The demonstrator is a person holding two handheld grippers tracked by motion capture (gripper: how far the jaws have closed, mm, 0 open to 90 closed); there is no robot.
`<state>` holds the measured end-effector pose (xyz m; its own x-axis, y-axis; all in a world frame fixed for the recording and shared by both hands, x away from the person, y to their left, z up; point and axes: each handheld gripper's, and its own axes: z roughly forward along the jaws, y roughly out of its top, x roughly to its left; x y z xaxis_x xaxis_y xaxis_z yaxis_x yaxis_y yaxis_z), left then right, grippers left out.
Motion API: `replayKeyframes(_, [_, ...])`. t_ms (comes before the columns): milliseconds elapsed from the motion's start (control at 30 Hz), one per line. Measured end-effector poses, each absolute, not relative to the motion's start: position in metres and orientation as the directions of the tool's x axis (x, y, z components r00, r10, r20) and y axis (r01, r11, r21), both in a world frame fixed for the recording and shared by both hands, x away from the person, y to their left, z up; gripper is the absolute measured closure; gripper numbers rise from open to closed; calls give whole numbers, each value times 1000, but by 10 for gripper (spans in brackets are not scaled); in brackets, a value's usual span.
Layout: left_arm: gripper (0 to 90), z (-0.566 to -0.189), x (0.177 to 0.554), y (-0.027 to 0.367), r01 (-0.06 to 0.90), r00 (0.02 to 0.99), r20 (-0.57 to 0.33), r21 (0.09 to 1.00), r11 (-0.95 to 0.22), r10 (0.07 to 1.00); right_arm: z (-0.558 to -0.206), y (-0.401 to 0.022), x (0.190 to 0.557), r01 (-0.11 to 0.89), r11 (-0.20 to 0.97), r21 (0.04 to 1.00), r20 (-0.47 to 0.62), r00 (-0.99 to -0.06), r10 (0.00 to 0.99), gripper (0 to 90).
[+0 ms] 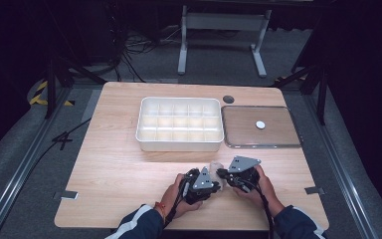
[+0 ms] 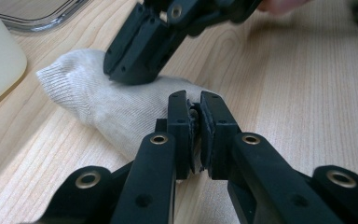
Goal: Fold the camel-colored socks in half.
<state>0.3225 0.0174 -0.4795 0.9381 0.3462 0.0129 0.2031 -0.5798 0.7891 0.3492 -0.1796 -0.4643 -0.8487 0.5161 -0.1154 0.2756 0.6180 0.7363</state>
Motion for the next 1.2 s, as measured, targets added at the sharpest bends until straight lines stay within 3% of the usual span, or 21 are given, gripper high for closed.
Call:
replayKeyframes(333, [835, -479, 323, 17, 203, 940, 10, 789, -580, 342, -472, -192, 352, 316, 648, 693, -143, -821, 553, 874])
replayKeyframes(433, [835, -479, 323, 17, 206, 939, 8, 787, -581, 343, -463, -197, 350, 321, 595, 737, -102, -817, 567, 866])
replayKeyframes(600, [836, -479, 324, 17, 210, 939, 3, 787, -580, 344, -462, -188, 335, 275, 615, 739, -92, -863, 496, 860])
replayKeyframes(800, [838, -480, 324, 17, 217, 939, -8, 790, -574, 344, -474, -191, 338, 307, 646, 699, -97, -854, 511, 863])
replayKeyframes(1200, [842, -479, 325, 17, 216, 940, -9, 790, -574, 341, -452, -204, 353, 327, 506, 798, -53, -798, 600, 754])
